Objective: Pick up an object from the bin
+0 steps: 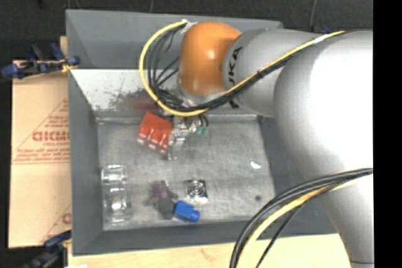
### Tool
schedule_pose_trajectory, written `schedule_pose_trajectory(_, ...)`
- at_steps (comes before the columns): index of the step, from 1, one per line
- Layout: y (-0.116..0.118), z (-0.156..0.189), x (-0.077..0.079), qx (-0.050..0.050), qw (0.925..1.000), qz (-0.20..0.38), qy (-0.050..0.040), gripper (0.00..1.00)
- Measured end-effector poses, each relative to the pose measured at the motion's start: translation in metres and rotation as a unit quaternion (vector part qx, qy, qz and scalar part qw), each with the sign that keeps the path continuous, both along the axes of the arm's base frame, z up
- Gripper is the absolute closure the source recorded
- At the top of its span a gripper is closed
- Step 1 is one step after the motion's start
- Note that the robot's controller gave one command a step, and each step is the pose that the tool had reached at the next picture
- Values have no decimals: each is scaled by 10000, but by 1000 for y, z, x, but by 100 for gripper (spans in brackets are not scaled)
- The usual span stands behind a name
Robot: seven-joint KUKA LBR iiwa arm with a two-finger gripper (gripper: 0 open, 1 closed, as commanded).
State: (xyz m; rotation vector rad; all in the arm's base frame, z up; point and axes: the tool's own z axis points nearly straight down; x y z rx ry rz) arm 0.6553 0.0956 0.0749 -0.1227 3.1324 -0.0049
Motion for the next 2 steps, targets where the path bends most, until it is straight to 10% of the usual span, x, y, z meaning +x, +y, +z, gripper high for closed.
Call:
schedule_pose_trajectory(1,1,3,3,19,10000,-8,-70,100)
schedule_pose_trajectory(2,-10,222,-13,9,9997,222,-38,100)
